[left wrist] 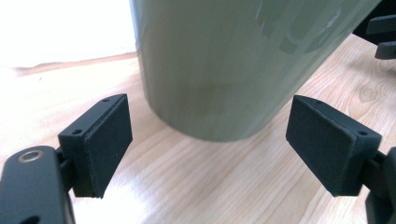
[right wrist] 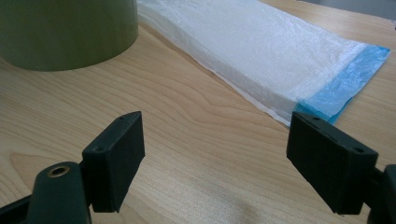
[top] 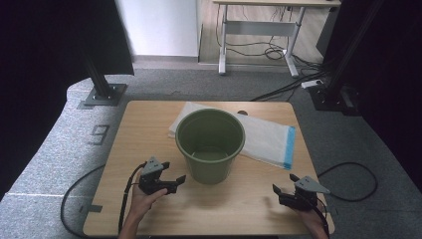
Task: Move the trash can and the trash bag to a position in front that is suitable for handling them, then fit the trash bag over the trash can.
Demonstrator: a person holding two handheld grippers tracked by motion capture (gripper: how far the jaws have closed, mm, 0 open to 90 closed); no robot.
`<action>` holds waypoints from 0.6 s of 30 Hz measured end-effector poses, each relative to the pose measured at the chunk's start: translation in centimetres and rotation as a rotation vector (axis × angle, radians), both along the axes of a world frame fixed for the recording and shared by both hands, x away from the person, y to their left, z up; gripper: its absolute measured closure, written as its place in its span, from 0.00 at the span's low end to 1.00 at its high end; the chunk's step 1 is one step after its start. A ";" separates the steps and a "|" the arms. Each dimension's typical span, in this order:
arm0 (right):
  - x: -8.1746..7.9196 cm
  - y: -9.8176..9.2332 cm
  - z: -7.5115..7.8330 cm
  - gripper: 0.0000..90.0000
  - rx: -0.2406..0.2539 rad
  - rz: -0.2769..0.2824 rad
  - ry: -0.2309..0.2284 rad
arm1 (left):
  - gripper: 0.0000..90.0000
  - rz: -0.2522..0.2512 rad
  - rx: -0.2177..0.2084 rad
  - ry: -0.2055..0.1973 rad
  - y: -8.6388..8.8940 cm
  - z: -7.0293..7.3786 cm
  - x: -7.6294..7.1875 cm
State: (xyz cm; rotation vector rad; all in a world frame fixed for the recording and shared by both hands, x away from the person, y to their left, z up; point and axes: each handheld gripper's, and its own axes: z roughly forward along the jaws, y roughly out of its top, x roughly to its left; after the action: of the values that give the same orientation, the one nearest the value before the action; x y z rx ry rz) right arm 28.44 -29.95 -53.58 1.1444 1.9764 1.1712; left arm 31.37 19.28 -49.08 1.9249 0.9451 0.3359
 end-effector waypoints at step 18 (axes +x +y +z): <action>1.3 1.0 0.0 0.24 -0.025 -0.003 0.015 | 0.16 0.046 0.106 0.050 2.3 -2.3 -1.5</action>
State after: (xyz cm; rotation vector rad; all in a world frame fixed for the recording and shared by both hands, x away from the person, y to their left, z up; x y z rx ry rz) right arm 29.72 -28.94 -53.60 1.1459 1.9946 1.1366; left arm 29.90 21.62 -51.40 2.0187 1.0235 0.3729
